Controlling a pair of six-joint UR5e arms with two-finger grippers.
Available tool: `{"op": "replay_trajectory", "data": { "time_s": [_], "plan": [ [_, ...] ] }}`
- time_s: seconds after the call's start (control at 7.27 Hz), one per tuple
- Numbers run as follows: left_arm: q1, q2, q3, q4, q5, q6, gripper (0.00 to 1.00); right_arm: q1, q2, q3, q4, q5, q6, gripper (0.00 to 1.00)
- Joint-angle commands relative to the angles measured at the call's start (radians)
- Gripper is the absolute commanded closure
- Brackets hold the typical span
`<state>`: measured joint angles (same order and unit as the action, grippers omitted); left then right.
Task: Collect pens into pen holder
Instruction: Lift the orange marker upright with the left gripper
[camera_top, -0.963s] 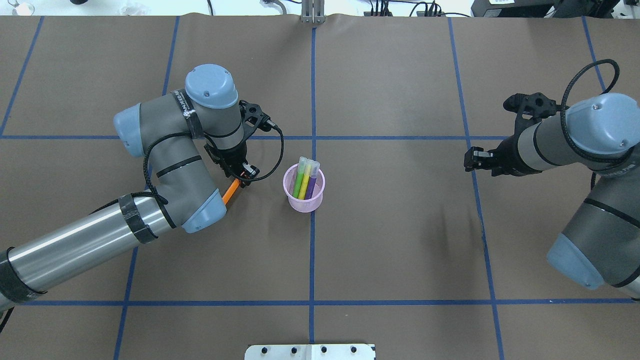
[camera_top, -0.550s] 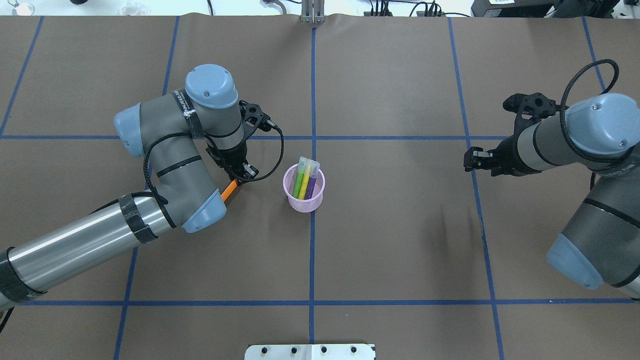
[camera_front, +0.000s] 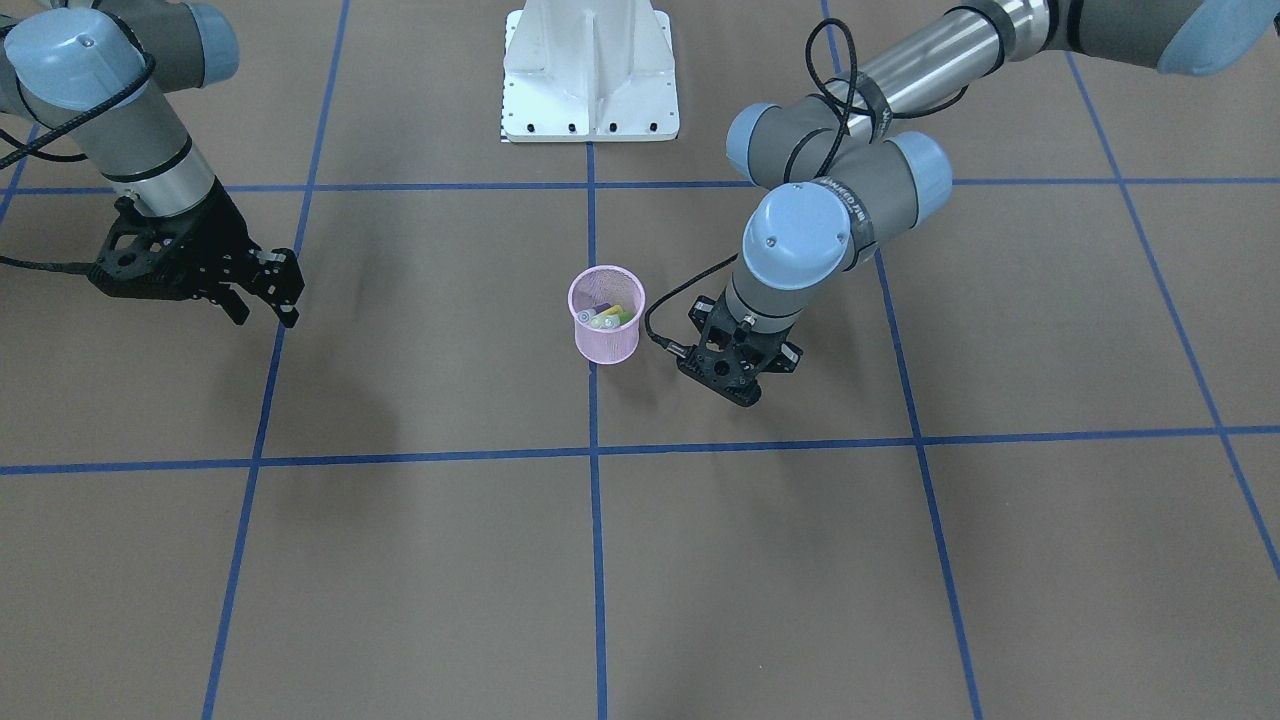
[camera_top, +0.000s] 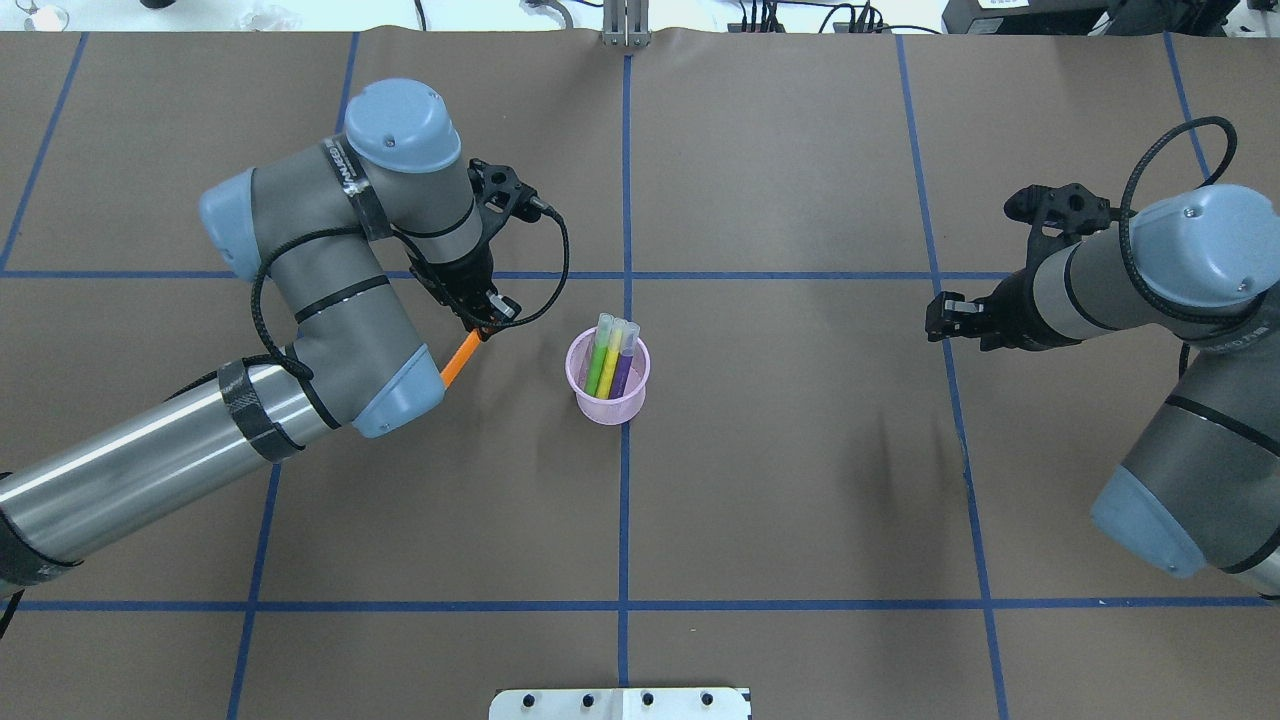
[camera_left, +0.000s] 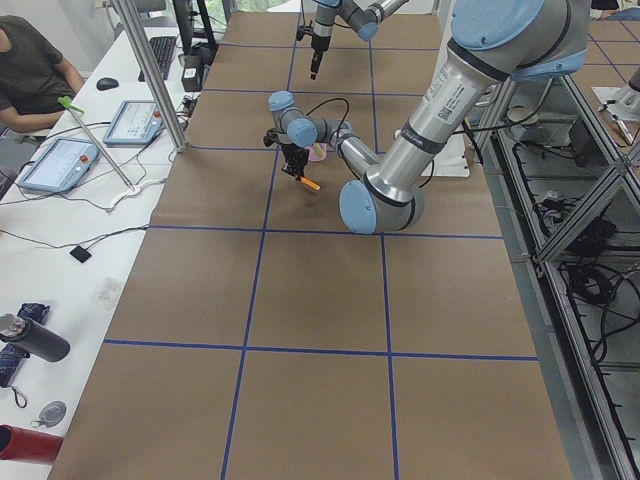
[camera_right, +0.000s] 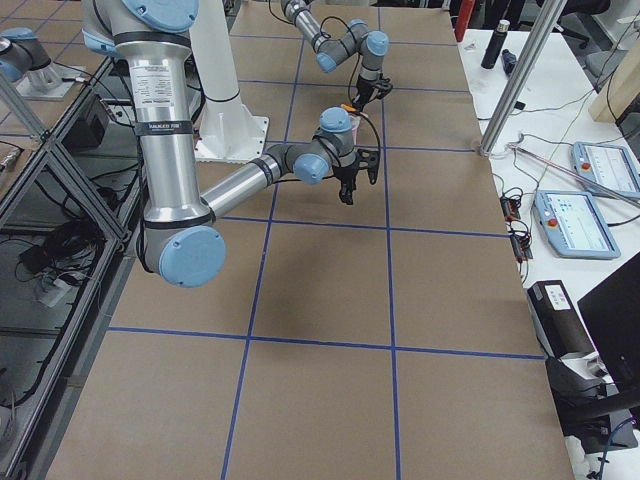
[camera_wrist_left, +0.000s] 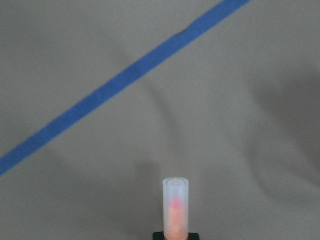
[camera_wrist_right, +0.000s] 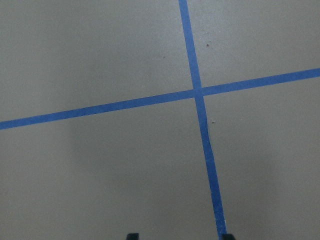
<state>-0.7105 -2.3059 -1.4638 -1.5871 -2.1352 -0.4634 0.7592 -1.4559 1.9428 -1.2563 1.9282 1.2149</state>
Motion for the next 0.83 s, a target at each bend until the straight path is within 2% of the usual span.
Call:
{"op": "replay_trajectory", "data": {
  "time_s": [0.0, 0.28, 0.55, 0.69],
  "plan": [
    [-0.006, -0.003, -0.104, -0.007, 0.061, -0.165, 1.0, 0.002, -0.001, 0.001, 0.0, 0.0, 0.0, 0.37],
    [-0.012, -0.009, -0.135, -0.03, 0.071, -0.164, 1.0, 0.026, -0.004, -0.002, -0.002, 0.005, -0.017, 0.37],
    [-0.007, -0.012, -0.165, -0.149, 0.099, -0.178, 1.0, 0.032, -0.004, -0.007, -0.002, 0.005, -0.023, 0.37],
    [0.003, 0.0, -0.205, -0.23, 0.274, -0.228, 1.0, 0.035, -0.003, -0.011, -0.002, 0.005, -0.023, 0.37]
  ]
}}
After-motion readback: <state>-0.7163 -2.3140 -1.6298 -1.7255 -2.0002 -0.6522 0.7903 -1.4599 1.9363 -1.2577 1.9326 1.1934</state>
